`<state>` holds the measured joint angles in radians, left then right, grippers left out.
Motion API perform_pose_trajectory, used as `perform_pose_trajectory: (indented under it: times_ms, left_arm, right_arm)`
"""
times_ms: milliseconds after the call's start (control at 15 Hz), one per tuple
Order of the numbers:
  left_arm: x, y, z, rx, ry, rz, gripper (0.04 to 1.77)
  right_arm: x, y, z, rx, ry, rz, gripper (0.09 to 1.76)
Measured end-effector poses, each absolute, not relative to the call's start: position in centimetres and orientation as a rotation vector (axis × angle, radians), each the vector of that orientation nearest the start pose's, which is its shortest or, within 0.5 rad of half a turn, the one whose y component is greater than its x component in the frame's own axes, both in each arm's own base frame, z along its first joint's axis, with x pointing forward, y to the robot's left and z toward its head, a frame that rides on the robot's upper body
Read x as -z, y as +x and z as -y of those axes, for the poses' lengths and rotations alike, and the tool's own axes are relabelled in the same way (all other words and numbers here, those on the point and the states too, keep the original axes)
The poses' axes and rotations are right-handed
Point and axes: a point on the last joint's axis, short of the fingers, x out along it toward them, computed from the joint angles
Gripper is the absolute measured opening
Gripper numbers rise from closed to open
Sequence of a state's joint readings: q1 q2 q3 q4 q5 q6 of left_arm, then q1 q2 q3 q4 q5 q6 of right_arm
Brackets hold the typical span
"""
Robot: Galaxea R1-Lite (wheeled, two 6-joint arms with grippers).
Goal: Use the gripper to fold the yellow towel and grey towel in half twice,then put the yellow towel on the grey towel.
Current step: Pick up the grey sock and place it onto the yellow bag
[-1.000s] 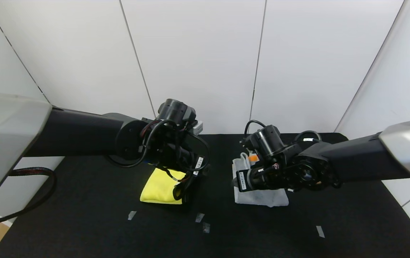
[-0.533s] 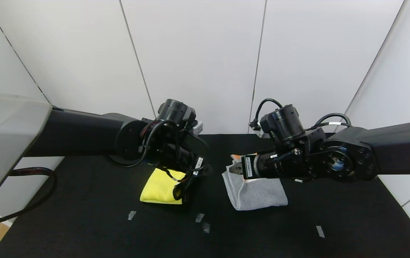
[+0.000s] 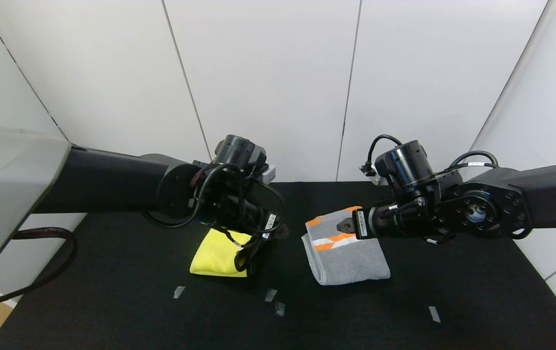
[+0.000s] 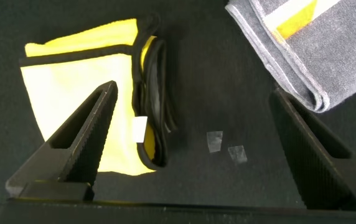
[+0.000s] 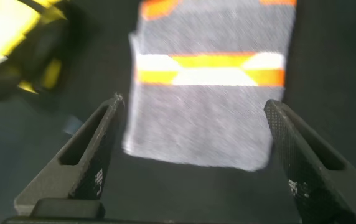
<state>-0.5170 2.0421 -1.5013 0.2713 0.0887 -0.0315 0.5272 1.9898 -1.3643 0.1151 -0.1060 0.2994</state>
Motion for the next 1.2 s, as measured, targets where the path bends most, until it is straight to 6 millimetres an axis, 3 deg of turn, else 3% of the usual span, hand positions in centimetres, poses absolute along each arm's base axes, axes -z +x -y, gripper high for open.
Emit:
perform_pose_trajectory:
  times_ms: [667, 1200]
  left_arm:
    - [-16.3, 34.6, 19.5, 0.374, 0.230, -0.799, 1.72]
    - [-16.0, 34.5, 19.6, 0.391, 0.228, -0.811, 1.72]
  right_arm:
    - [-12.8, 35.8, -16.8, -0.207, 0.046, -0.865, 1.69]
    - [-11.2, 37.9, -14.5, -0.298, 0.161, -0.938, 1.70]
